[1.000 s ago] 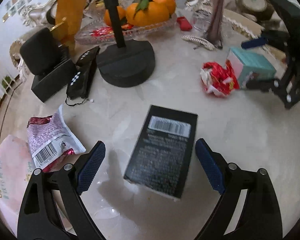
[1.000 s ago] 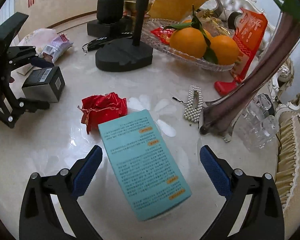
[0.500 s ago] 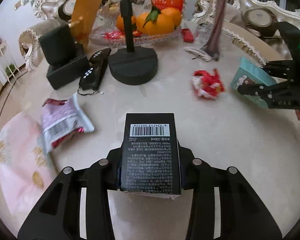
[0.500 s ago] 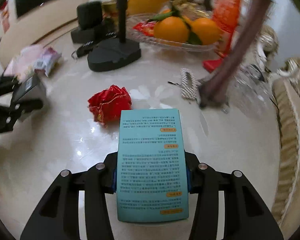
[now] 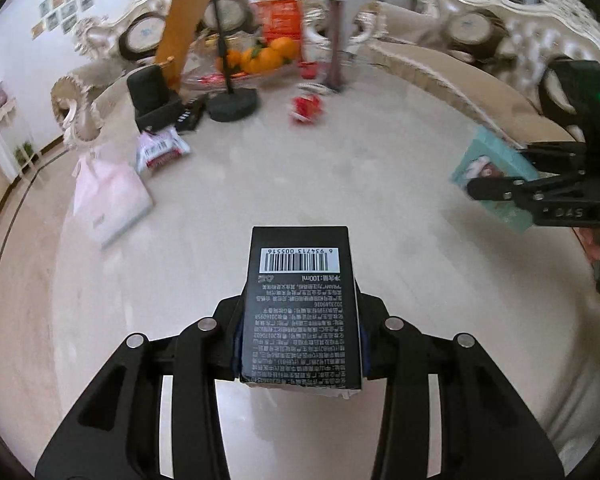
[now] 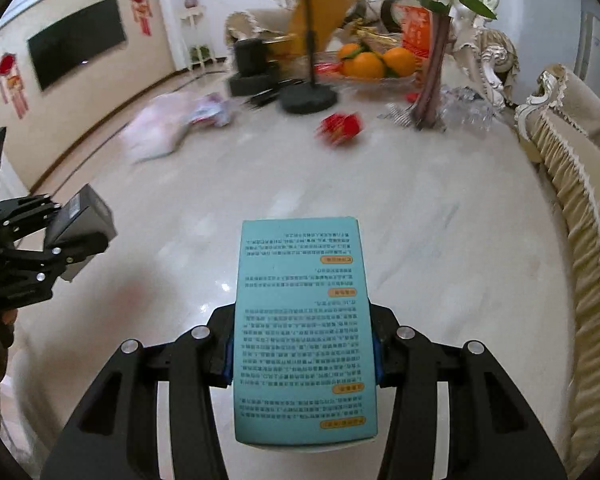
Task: Collect trash
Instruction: 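Carry both boxes over the wastebasket and open both tools to drop them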
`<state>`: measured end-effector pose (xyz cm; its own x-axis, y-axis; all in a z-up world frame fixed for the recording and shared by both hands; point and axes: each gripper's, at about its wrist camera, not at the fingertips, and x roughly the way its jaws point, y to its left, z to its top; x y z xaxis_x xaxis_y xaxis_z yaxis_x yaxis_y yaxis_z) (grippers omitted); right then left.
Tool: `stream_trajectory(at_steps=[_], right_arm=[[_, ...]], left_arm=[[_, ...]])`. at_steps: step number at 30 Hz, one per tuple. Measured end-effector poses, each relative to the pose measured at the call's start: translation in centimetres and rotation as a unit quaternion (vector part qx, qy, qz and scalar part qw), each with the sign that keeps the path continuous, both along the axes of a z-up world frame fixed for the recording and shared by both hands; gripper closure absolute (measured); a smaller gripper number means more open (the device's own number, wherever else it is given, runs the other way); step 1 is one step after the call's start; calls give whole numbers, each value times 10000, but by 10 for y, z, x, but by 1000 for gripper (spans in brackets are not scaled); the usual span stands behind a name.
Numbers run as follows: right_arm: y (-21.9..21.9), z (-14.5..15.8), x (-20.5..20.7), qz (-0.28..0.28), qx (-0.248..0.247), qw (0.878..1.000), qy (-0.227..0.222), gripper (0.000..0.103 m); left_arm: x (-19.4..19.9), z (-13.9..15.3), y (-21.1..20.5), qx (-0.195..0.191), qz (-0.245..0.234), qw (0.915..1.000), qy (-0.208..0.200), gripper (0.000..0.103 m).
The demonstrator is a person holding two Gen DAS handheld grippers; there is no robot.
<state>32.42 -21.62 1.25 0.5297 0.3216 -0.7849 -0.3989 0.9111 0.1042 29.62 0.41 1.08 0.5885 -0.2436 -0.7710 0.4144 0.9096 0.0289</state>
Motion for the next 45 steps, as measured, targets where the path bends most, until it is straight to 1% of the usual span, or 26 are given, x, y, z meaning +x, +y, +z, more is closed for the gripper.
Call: stream_trajectory(at_steps=[2, 3, 6, 9, 10, 12, 15, 16, 19, 20, 22, 23, 25, 27, 30, 31, 32, 33, 34, 35, 36, 37, 38, 40, 43, 45], right_arm=[[5, 1, -40, 62, 79, 9999, -38, 58], [7, 2, -58, 95, 119, 9999, -66, 58], [13, 4, -117, 123, 307, 9994, -99, 58], [19, -1, -170, 166, 395, 9991, -46, 58], [21, -4, -185, 158, 399, 9991, -14, 58], [25, -13, -212, 164, 387, 9991, 102, 58], [33, -37, -238, 237, 224, 9987, 396, 58], [36, -46, -240, 241, 118, 9984, 494, 58], [47, -88, -233, 235, -396, 9955, 824, 58], [50, -98, -229, 230, -431, 9944, 935, 58], [58, -124, -217, 212, -536, 9910, 1207, 58], [63, -139, -210, 207, -633, 9890, 1322, 58], [71, -159, -208, 263, -718, 9854, 1520, 58], [77, -172, -204, 302, -739, 9829, 1659, 58], [82, -177, -213, 348, -724, 9822, 1698, 57], [82, -178, -213, 342, -712, 9824, 1692, 57], [82, -179, -213, 367, -656, 9824, 1708, 56], [83, -179, -216, 392, -644, 9821, 1726, 54], [81, -180, -219, 399, -717, 9815, 1728, 47], [81, -181, -219, 313, -904, 9815, 1656, 42], [77, -183, -219, 231, -993, 9818, 1605, 31], [75, -183, -218, 186, -1002, 9819, 1597, 26], [70, -182, -218, 139, -887, 9826, 1627, 24], [65, -178, -217, 14, -788, 9838, 1611, 19], [63, -170, -219, -66, -697, 9853, 1561, 18], [62, -165, -220, -118, -661, 9861, 1520, 18]], left_arm=[[-48, 3, -2, 6, -105, 9999, -72, 63], [-64, 4, -1, -26, -117, 9999, -100, 63], [-124, 5, 2, -288, -127, 9994, -105, 63], [-186, -2, 1, -339, -93, 9993, -147, 63], [-199, -5, 1, -361, -85, 9992, -133, 63], [-229, -18, -1, -432, -68, 9990, 5, 63], [-255, -45, -5, -305, -66, 9990, 329, 63], [-261, -61, -8, -263, -59, 9984, 503, 63], [-267, -98, -18, 65, 2, 9968, 801, 63], [-266, -111, -21, 66, -13, 9955, 947, 63], [-260, -135, -25, -86, -27, 9913, 1314, 63], [-256, -147, -27, -53, 15, 9896, 1441, 63], [-253, -167, -29, 1, 111, 9859, 1671, 63], [-247, -178, -27, -83, 202, 9826, 1843, 63], [-239, -191, -20, -148, 361, 9794, 1980, 61], [-237, -195, -19, -136, 414, 9777, 2052, 53], [-238, -197, -19, -102, 452, 9770, 2082, 34], [-236, -199, -20, -46, 475, 9769, 2084, 27], [-238, -200, -22, 6, 454, 9773, 2069, 24], [-239, -200, -23, 72, 446, 9779, 2043, 23], [-239, -200, -23, 169, 467, 9786, 1996, 22], [-239, -199, -25, 213, 505, 9795, 1938, 17], [-240, -197, -23, 191, 556, 9804, 1878, 15], [-241, -192, -18, 86, 659, 9813, 1807, 14], [-241, -181, -14, 169, 884, 9821, 1655, 14], [-241, -174, -11, 128, 952, 9827, 1584, 14]])
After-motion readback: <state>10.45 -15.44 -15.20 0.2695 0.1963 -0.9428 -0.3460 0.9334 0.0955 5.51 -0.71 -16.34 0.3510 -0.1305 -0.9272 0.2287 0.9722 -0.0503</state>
